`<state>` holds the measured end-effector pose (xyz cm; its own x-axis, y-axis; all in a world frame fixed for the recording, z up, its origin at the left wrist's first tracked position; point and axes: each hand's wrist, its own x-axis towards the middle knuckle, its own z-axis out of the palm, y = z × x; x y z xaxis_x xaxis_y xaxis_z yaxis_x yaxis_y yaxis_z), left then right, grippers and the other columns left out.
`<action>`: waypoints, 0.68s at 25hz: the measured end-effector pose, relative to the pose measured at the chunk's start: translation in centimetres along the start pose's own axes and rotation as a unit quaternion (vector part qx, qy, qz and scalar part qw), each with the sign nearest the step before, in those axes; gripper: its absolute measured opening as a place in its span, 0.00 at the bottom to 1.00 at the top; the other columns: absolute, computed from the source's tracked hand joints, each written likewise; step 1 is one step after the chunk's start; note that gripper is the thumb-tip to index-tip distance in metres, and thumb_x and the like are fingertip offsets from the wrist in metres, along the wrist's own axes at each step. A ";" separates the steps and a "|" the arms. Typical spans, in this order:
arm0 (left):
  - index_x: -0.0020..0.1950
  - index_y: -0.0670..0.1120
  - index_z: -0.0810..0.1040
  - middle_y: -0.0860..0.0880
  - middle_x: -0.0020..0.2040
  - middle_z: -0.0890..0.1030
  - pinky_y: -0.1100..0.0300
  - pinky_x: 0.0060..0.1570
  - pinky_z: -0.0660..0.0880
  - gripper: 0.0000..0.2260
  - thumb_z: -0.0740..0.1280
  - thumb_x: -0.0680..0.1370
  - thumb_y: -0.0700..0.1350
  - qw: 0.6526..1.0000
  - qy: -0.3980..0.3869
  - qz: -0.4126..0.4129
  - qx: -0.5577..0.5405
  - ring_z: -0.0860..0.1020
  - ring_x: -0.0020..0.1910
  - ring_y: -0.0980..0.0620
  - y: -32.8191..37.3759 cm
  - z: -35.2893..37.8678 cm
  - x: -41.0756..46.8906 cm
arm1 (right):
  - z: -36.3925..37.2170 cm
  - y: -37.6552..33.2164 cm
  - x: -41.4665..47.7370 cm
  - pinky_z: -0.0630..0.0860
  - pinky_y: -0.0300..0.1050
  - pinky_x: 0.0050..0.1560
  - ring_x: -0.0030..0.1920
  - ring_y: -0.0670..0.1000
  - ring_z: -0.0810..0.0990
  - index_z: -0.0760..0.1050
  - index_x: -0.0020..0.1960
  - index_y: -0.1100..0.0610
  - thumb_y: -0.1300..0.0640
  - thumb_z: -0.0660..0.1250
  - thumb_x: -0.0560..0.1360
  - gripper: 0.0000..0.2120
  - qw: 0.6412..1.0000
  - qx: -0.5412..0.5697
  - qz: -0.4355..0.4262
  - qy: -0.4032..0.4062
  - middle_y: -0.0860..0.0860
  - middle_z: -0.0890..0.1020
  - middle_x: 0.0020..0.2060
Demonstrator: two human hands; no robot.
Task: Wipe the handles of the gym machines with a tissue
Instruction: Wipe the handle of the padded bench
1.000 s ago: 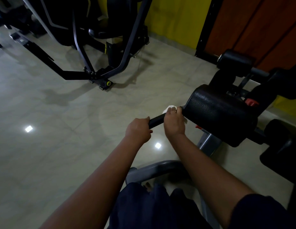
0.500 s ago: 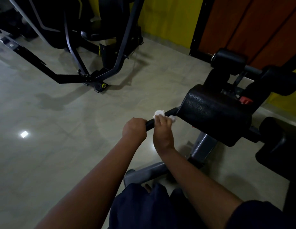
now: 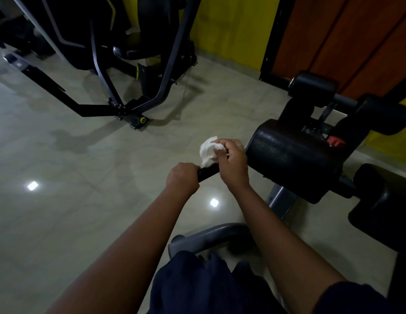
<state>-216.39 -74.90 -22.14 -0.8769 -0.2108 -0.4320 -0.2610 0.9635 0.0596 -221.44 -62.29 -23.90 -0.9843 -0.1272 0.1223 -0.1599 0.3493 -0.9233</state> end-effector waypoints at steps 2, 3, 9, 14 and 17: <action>0.65 0.53 0.76 0.47 0.53 0.80 0.58 0.40 0.69 0.16 0.66 0.77 0.43 1.000 0.000 -0.005 -0.005 0.79 0.53 0.46 0.1 0.0 -0.1 | 0.0 0.7 0.1 0.72 0.38 0.52 0.50 0.53 0.77 0.80 0.51 0.61 0.66 0.64 0.75 0.08 0.997 -0.077 -0.019 -0.003 0.56 0.77 0.53; 0.65 0.53 0.76 0.47 0.53 0.80 0.58 0.40 0.69 0.16 0.66 0.77 0.43 1.000 0.001 -0.005 -0.007 0.79 0.53 0.46 0.1 0.1 -0.2 | 0.0 1.4 -0.4 0.72 0.40 0.51 0.50 0.55 0.77 0.80 0.51 0.61 0.68 0.64 0.73 0.09 0.988 -0.145 -0.040 -0.036 0.58 0.78 0.52; 0.62 0.52 0.77 0.48 0.52 0.80 0.58 0.40 0.68 0.14 0.65 0.77 0.42 1.000 0.019 0.001 -0.005 0.79 0.52 0.46 0.0 0.4 -0.2 | 0.4 3.7 -3.6 0.74 0.52 0.58 0.56 0.60 0.71 0.71 0.67 0.63 0.59 0.60 0.75 0.21 0.941 -0.310 -0.115 -0.077 0.62 0.74 0.63; 0.65 0.53 0.76 0.48 0.55 0.80 0.59 0.41 0.69 0.16 0.66 0.77 0.43 1.000 0.018 -0.002 -0.010 0.78 0.55 0.47 0.0 0.5 0.0 | 0.2 4.3 -2.3 0.75 0.55 0.55 0.54 0.58 0.77 0.71 0.57 0.53 0.45 0.56 0.79 0.14 0.913 -0.378 -0.071 -0.139 0.57 0.78 0.55; 0.66 0.54 0.75 0.48 0.54 0.80 0.59 0.41 0.69 0.17 0.66 0.77 0.43 1.000 0.015 -0.004 -0.012 0.78 0.54 0.47 0.0 0.6 0.0 | -0.1 3.1 -2.1 0.74 0.48 0.53 0.54 0.58 0.78 0.74 0.56 0.59 0.60 0.64 0.77 0.08 0.947 -0.295 -0.066 -0.108 0.58 0.77 0.55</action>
<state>-216.20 -74.85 -22.66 -0.8867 -0.2232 -0.4049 -0.2767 0.9578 0.0779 -219.90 -60.86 -27.02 -0.9248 -0.3704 0.0867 -0.3570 0.7666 -0.5338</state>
